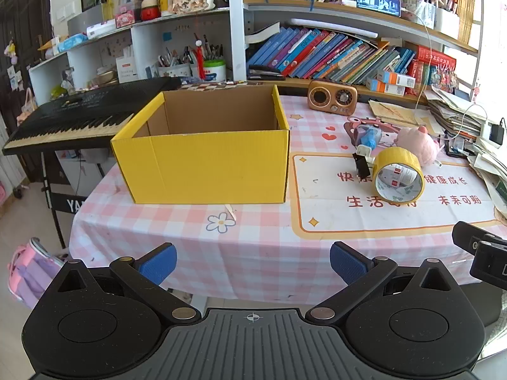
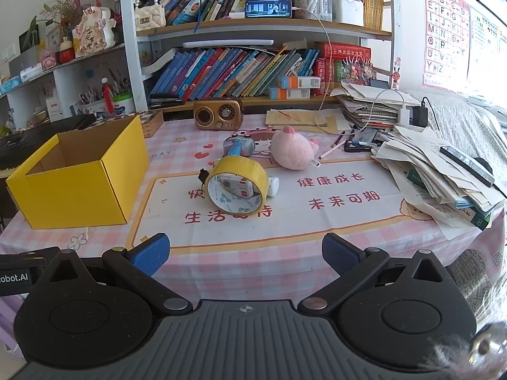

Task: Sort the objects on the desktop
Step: 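Move the left tool toward the yellow tape roll on the table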

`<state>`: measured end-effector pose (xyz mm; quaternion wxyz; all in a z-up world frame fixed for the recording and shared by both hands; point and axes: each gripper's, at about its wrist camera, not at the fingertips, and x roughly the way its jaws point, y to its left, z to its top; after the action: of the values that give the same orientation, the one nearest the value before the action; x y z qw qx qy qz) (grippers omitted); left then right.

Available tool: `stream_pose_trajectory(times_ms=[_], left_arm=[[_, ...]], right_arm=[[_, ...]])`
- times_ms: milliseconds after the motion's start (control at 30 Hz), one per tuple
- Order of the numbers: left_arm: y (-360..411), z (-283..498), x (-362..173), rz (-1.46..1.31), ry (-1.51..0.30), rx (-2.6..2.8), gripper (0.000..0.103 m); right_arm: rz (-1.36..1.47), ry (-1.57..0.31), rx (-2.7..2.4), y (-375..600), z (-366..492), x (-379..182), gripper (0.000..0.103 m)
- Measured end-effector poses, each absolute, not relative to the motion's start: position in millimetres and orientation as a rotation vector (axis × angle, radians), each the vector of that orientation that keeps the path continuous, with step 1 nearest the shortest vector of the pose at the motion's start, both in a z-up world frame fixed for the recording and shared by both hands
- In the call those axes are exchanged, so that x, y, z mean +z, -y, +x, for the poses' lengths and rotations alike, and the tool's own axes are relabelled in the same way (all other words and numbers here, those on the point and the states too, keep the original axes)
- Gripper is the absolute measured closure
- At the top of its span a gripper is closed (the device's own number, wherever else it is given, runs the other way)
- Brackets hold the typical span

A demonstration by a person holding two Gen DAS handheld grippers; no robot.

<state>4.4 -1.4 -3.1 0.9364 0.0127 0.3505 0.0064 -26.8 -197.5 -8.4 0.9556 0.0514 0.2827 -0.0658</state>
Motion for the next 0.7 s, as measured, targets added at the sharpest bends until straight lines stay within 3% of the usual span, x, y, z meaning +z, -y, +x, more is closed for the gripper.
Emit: stream_pose_trajectory(times_ms=[700], left_arm=[[-0.1, 6.7, -4.0, 0.007, -0.727, -0.003, 0.000]], right_arm=[[0.107, -0.591, -0.114, 195.0, -27.9, -9.1, 0.000]])
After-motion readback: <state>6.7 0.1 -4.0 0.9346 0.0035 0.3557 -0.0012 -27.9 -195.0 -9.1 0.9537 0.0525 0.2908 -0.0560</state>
